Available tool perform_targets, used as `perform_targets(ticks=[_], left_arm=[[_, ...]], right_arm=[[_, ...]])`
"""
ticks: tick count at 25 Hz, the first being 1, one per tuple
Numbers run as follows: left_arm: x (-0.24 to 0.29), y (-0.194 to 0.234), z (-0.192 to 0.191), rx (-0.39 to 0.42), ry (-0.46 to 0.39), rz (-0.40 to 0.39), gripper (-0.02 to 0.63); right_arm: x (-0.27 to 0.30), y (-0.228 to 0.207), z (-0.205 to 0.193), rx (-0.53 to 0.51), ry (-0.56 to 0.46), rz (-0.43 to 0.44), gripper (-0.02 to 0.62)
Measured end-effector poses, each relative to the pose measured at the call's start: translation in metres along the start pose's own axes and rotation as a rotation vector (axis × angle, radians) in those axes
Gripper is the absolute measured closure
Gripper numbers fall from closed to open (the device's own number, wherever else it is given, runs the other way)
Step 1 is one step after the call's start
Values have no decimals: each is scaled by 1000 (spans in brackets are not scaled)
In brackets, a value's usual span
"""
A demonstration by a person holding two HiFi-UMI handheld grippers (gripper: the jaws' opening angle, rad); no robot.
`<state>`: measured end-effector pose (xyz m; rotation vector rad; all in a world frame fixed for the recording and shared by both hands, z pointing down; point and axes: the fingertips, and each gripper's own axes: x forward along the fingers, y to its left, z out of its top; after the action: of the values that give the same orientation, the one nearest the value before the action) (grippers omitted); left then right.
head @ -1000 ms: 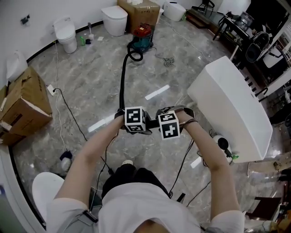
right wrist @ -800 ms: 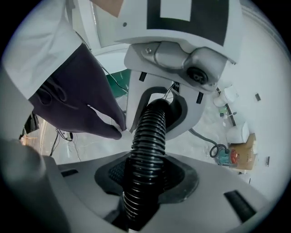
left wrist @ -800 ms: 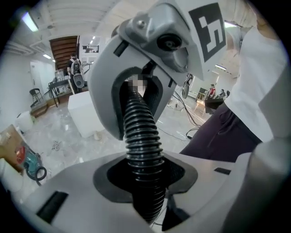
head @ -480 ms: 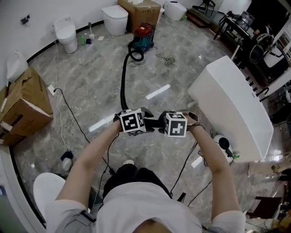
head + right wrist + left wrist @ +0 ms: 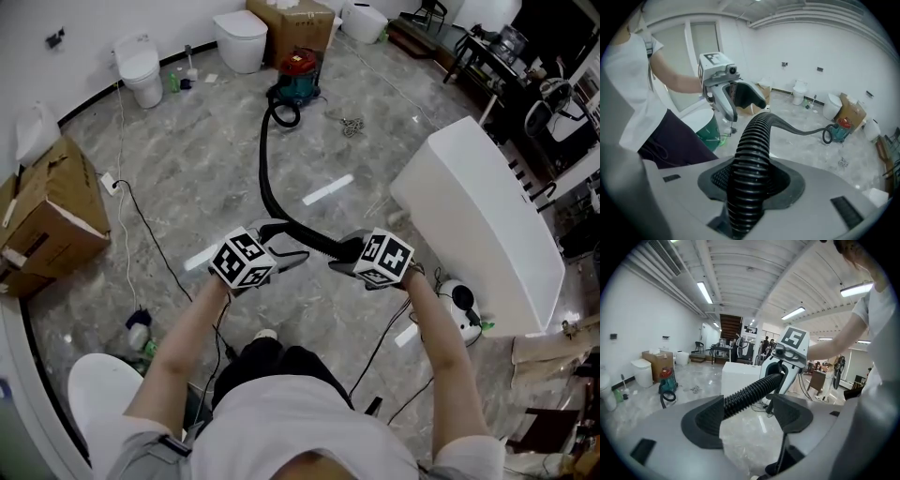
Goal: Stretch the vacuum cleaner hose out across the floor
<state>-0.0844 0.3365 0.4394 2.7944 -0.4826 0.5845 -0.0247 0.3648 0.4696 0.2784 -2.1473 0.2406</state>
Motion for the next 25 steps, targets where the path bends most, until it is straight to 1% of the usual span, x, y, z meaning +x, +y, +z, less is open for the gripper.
perform_targets(ticks=[6, 8, 10, 13, 16, 21, 25], left_arm=[[-13, -13, -15, -69, -26, 40, 291], [-17, -15, -21, -101, -45, 59, 291], [-18, -20, -27, -120, -46, 67, 291], [-15, -31, -31, -125, -37, 56, 291], [-12, -40, -31, -153, -54, 39, 291], [-2, -59, -25, -171, -73, 5, 291], [3, -75, -19, -186, -92, -19, 292]], right_arm=[[-3, 2, 9, 160, -170, 2, 439], [-4, 2, 17, 266, -274, 28, 437], [-7, 2, 24, 371, -379, 50, 439], [-6, 3, 26, 441, -460, 38, 439], [-6, 2, 26, 518, -538, 13, 439], [-25, -6, 25, 708, -765, -1, 437], [-29, -6, 17, 816, -877, -17, 437]])
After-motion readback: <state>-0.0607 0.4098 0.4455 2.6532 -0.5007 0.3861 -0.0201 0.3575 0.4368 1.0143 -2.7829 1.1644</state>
